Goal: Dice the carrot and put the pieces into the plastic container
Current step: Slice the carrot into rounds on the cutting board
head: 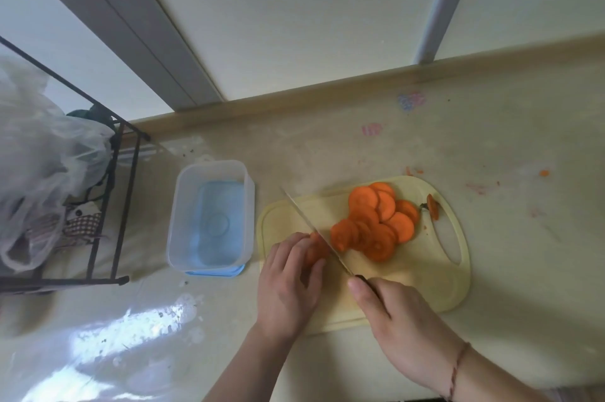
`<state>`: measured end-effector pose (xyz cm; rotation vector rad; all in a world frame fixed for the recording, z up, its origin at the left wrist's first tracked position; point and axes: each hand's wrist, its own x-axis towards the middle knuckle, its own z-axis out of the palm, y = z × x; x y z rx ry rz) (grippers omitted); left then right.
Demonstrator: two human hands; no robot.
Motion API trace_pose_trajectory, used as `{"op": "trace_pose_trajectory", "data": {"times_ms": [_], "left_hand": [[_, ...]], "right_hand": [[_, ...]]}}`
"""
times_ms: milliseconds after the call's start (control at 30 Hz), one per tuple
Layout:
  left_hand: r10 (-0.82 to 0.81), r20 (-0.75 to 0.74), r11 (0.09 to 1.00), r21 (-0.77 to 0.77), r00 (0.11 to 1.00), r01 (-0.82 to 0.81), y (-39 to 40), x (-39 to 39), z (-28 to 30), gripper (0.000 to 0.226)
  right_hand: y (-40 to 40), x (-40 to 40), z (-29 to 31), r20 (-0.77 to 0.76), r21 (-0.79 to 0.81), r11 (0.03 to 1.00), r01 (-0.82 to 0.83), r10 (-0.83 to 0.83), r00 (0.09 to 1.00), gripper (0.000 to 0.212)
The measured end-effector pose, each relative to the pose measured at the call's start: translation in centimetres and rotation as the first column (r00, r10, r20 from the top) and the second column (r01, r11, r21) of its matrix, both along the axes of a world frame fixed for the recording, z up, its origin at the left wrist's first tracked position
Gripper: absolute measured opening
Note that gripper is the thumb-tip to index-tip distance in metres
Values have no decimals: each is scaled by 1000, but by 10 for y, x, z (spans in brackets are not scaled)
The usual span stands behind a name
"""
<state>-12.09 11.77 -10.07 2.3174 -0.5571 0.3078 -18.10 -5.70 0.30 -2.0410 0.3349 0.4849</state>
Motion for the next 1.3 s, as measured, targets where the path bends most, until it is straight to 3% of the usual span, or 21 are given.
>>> {"op": "trace_pose_trajectory", "data": {"times_ms": [500,700,900,1000,1200,1300], "left_hand": [[-50,34,995,-90,998,53,5,2,-11,32],[-80,43,991,-108,996,84,5,4,-14,28],[-79,27,989,-123,996,82,6,5,-14,29],[-71,21,989,-127,997,73,5,5,-14,26],[-110,14,988,-107,994,111,7,2,-5,28],[-115,9,988,-103,993,116,9,1,-2,31]], "right_hand": [[-8,-7,6,-72,-101,990,-100,93,993,54],[0,28,-13,-12,-54,990,-130,130,991,62],[-18,-26,-14,-78,-72,997,11,-17,997,75],[-9,-16,-22,-53,-84,995,-58,54,997,84],[10,35,-29,3,-72,997,-38,38,999,52],[6,29,-24,21,-34,999,19,-18,1000,61]]}}
